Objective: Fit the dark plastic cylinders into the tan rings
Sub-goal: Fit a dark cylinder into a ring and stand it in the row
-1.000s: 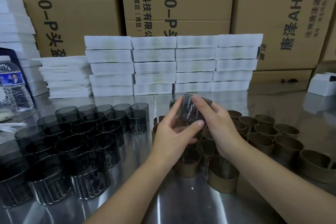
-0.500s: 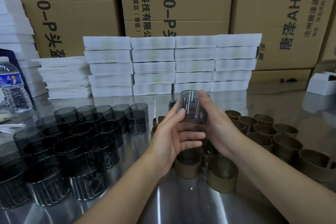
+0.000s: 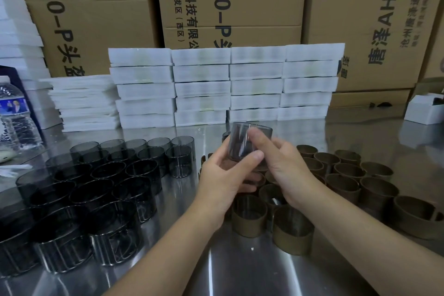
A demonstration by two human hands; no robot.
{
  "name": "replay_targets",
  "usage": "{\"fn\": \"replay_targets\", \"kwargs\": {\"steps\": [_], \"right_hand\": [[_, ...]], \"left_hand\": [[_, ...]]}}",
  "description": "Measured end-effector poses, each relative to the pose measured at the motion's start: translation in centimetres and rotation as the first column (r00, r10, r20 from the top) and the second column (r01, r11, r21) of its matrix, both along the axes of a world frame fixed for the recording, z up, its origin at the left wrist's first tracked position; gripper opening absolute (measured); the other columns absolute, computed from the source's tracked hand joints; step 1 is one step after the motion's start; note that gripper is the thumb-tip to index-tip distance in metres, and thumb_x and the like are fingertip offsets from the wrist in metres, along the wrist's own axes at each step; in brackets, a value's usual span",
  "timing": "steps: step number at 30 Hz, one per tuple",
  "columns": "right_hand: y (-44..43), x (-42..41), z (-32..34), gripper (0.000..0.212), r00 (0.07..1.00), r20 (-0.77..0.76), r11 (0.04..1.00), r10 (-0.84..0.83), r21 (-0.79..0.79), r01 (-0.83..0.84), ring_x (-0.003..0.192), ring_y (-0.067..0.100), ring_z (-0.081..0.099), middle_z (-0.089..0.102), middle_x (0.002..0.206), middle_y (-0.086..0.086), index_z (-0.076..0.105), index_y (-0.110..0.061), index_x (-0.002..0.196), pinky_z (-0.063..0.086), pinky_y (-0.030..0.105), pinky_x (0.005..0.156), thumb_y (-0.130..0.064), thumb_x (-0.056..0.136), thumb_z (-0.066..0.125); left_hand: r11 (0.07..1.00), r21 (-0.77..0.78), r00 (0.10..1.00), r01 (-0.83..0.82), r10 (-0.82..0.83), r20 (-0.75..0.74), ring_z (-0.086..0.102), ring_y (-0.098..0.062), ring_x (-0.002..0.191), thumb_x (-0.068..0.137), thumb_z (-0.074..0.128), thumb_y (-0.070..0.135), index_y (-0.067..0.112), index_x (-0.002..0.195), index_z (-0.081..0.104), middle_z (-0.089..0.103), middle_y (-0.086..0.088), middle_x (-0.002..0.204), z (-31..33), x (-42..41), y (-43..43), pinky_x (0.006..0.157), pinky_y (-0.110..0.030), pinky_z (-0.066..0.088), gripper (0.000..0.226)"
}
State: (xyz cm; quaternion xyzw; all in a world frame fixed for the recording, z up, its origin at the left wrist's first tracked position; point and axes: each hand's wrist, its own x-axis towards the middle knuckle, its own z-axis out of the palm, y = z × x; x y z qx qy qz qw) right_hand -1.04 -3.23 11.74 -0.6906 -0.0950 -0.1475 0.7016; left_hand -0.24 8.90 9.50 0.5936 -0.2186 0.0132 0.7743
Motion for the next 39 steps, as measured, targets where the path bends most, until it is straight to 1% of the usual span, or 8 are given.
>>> {"fn": "replay_targets", "kwargs": {"steps": [9, 15, 20, 23, 27, 32, 36, 39], "right_hand": [[-0.2, 0.6, -0.5, 0.054, 0.97, 0.072, 0.97, -0.232, -0.053, 0.236, 0.088, 0.008, 0.071, 0.076, 0.086, -0.01, 0.074, -0.024, 0.086, 0.055, 0.043, 0.09, -0.067, 0.053, 0.072], [-0.2, 0.4, -0.6, 0.056, 0.972, 0.077, 0.97, -0.223, -0.085, 0.229, 0.087, 0.006, 0.071, 0.075, 0.086, -0.012, 0.073, -0.027, 0.087, 0.055, 0.042, 0.091, -0.073, 0.055, 0.07], [-0.2, 0.3, -0.5, 0.062, 0.978, 0.07, 0.973, -0.195, -0.11, 0.202, 0.083, 0.002, 0.07, 0.075, 0.084, -0.014, 0.073, -0.029, 0.086, 0.056, 0.03, 0.083, -0.077, 0.05, 0.061], [-0.3, 0.2, -0.4, 0.065, 0.979, 0.063, 0.974, -0.195, -0.107, 0.201, 0.08, 0.005, 0.071, 0.076, 0.082, -0.008, 0.075, -0.025, 0.084, 0.056, 0.025, 0.076, -0.079, 0.05, 0.06], [-0.5, 0.2, -0.3, 0.073, 0.981, 0.056, 0.975, -0.186, -0.112, 0.191, 0.078, 0.014, 0.072, 0.076, 0.079, 0.003, 0.075, -0.015, 0.081, 0.057, 0.027, 0.074, -0.081, 0.052, 0.058], [-0.4, 0.2, -0.1, 0.063, 0.983, 0.007, 0.979, -0.182, -0.096, 0.181, 0.07, -0.002, 0.068, 0.075, 0.075, -0.007, 0.076, -0.029, 0.07, 0.045, 0.02, 0.068, -0.084, 0.051, 0.052], [-0.2, 0.1, 0.2, 0.056, 0.989, -0.079, 0.991, -0.126, -0.049, 0.122, 0.072, -0.01, 0.066, 0.075, 0.077, -0.016, 0.077, -0.039, 0.071, 0.039, 0.019, 0.072, -0.084, 0.053, 0.048], [-0.4, 0.4, 0.2, 0.074, 0.991, -0.128, 0.998, -0.034, 0.052, 0.041, 0.091, 0.012, 0.072, 0.077, 0.092, 0.001, 0.078, -0.021, 0.091, 0.049, 0.034, 0.092, -0.081, 0.055, 0.054]], "left_hand": [[0.999, 0.003, 0.996, -0.046, 0.046, 0.075, 0.069, -0.004, 0.068, 0.077, 0.076, 0.002, 0.038, 0.129, 0.047, 0.074, 0.007, 0.076, -0.9, 0.9, -0.5, 0.058, -0.016, 0.052, 0.069], [0.993, 0.063, 0.987, -0.097, 0.088, 0.132, 0.071, -0.003, 0.078, 0.08, 0.077, 0.007, 0.041, 0.128, 0.048, 0.074, 0.014, 0.094, -1.2, 1.1, -0.5, 0.063, -0.017, 0.053, 0.066], [0.972, 0.152, 0.978, -0.178, 0.158, 0.137, 0.065, -0.011, 0.072, 0.077, 0.081, 0.02, 0.037, 0.14, 0.046, 0.075, 0.006, 0.093, -1.0, 0.9, -0.1, 0.064, -0.026, 0.052, 0.074], [0.969, 0.167, 0.976, -0.185, 0.161, 0.143, 0.06, -0.016, 0.068, 0.076, 0.082, 0.022, 0.038, 0.14, 0.045, 0.076, 0.007, 0.088, -0.8, 0.8, 0.0, 0.063, -0.028, 0.051, 0.076], [0.976, 0.157, 0.984, -0.154, 0.136, 0.117, 0.062, -0.004, 0.057, 0.077, 0.081, 0.022, 0.036, 0.141, 0.044, 0.074, 0.012, 0.075, -0.5, 0.5, 0.0, 0.05, -0.017, 0.047, 0.075], [0.986, 0.133, 0.993, -0.102, 0.094, 0.067, 0.056, -0.004, 0.046, 0.079, 0.078, 0.022, 0.045, 0.13, 0.042, 0.066, 0.01, 0.057, -0.3, 0.6, 0.0, 0.047, -0.016, 0.046, 0.066], [0.991, 0.13, 0.999, -0.034, 0.035, -0.002, 0.056, -0.006, 0.048, 0.08, 0.077, 0.027, 0.04, 0.135, 0.047, 0.074, 0.004, 0.075, -0.4, 0.7, 0.2, 0.05, -0.019, 0.049, 0.064], [0.992, 0.12, 0.999, 0.034, -0.029, -0.044, 0.055, -0.008, 0.049, 0.074, 0.079, 0.038, 0.04, 0.134, 0.054, 0.076, -0.005, 0.095, -0.4, 0.6, 0.2, 0.052, -0.022, 0.051, 0.065]]}}
